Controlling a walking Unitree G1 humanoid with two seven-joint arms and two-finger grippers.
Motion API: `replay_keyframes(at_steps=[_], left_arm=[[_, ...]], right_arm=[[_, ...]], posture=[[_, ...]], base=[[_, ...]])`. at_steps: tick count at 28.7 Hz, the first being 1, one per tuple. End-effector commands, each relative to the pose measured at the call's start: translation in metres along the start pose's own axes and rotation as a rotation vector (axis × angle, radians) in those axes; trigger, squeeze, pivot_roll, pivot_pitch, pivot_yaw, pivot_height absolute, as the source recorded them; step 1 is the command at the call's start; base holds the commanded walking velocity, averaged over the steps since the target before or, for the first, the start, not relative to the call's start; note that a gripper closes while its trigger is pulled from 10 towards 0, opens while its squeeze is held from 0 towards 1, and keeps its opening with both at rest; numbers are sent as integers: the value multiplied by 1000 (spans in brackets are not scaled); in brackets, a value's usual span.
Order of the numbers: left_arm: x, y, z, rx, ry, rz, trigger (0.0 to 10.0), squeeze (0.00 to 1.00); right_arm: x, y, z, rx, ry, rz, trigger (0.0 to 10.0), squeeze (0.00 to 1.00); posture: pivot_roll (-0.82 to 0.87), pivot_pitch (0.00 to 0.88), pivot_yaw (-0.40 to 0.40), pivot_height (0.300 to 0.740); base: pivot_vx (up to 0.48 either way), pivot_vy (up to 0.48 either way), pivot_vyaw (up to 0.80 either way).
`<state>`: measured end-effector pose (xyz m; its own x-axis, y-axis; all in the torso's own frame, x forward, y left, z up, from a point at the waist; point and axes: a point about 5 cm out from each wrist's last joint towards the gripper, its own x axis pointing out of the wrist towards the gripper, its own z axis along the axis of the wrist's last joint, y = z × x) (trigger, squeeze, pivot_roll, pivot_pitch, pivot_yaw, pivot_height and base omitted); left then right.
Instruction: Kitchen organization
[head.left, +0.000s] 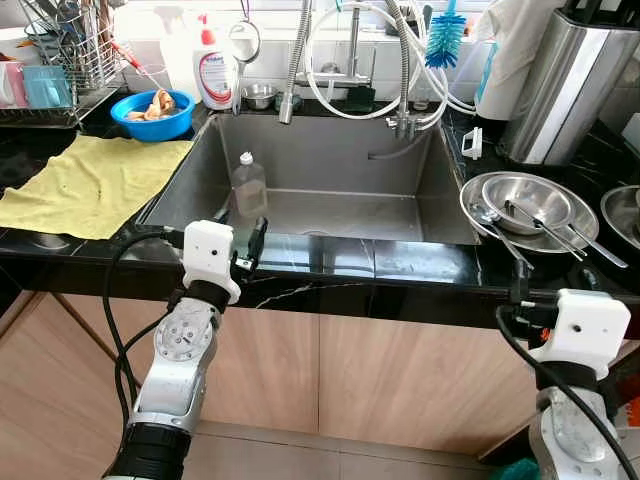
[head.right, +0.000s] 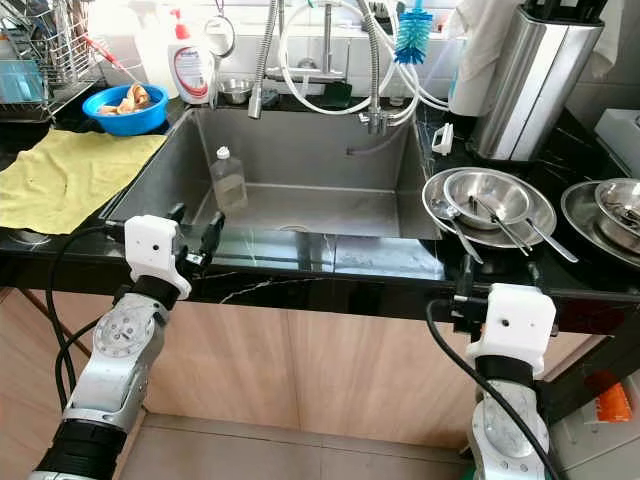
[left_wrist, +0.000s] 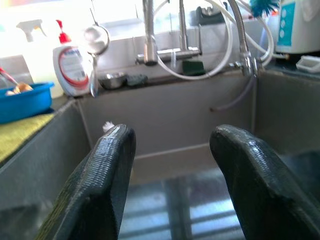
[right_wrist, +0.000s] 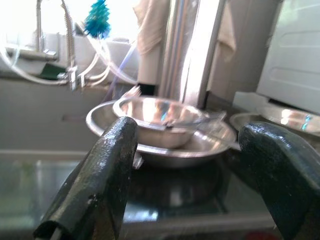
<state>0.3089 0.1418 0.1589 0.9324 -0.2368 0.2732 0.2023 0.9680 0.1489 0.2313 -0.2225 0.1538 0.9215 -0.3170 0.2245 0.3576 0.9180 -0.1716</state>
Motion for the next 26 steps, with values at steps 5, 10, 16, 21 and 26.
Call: replay_keyframes(at_steps=[5, 10, 16, 21, 26], left_arm=[[0, -1, 0, 17, 3, -22, 10000, 0], [2, -2, -1, 21, 3, -28, 10000, 0], [5, -8, 1, 17, -12, -55, 10000, 0], [9, -13, 4, 4, -27, -63, 10000, 0], [6, -15, 2, 3, -23, -74, 10000, 0]], right_arm=[[14, -2, 5, -8, -21, 6, 10000, 0], [19, -4, 6, -12, -26, 3, 10000, 0], [19, 0, 5, -4, -25, 1, 10000, 0], [19, 3, 1, 3, -10, 0, 10000, 0], [17, 3, -4, 0, 10, -8, 10000, 0]], posture=[[-91, 0, 18, 740], [-90, 0, 19, 740], [-91, 0, 25, 740], [-92, 0, 27, 740], [-84, 0, 27, 740]], base=[[0, 0, 0], [0, 0, 0], [0, 0, 0], [0, 0, 0], [0, 0, 0]])
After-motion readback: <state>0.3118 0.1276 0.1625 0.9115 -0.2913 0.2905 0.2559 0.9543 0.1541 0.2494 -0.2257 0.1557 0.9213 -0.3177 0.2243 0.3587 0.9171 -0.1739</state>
